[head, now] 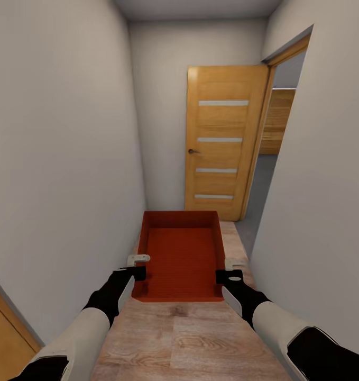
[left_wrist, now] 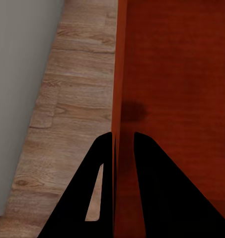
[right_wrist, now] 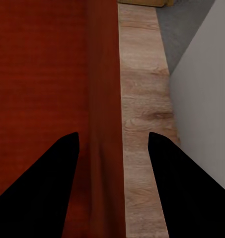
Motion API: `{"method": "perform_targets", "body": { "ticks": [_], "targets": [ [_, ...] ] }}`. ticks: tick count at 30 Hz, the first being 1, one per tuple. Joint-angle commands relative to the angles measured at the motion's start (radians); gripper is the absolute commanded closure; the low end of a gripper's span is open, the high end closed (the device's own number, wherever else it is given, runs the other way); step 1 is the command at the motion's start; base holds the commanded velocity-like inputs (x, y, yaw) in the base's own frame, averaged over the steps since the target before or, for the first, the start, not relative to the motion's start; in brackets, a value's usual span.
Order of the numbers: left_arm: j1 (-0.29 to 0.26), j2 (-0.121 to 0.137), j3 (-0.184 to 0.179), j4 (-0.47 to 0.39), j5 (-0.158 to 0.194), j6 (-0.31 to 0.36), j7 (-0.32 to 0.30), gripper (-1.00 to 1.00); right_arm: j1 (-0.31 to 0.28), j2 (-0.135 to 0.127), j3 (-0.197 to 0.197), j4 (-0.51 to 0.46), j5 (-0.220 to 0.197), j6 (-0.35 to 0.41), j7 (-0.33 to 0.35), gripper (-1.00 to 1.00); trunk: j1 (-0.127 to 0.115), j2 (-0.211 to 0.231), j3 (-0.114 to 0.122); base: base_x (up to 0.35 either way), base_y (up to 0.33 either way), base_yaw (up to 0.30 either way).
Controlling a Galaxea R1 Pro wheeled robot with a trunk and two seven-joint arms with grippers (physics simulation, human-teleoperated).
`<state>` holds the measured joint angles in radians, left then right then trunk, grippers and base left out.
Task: Move the two storage containers from the living room to the garage. In the garage, place one container on the floor and stack the other container on top of it (either order is fine).
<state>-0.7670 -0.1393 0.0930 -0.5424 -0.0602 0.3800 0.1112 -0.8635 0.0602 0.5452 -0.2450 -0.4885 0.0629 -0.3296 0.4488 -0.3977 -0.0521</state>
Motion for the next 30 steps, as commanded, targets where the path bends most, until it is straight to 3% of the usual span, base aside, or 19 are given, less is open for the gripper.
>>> {"method": "perform_targets", "body": {
  "ticks": [1,21,30],
  "targets": [
    [-0.002,-0.012,0.013,-0.004,0.014,0.005,0.001,1.0,0.0,0.0,0.01,0.001,-0.002,0.006,-0.013,1.0,0.001,-0.002,-0.002,0.322,0.0,0.0],
    [-0.002,-0.012,0.013,-0.004,0.014,0.005,0.001,1.0,0.0,0.0,0.009,0.001,-0.002,0.005,-0.013,1.0,0.001,-0.002,-0.002,0.322,0.0,-0.001],
    [-0.002,-0.011,0.013,-0.004,0.014,0.005,0.001,1.0,0.0,0.0,0.01,0.001,-0.002,0.005,-0.013,1.0,0.001,-0.002,-0.002,0.322,0.0,-0.142]
  ]
}}
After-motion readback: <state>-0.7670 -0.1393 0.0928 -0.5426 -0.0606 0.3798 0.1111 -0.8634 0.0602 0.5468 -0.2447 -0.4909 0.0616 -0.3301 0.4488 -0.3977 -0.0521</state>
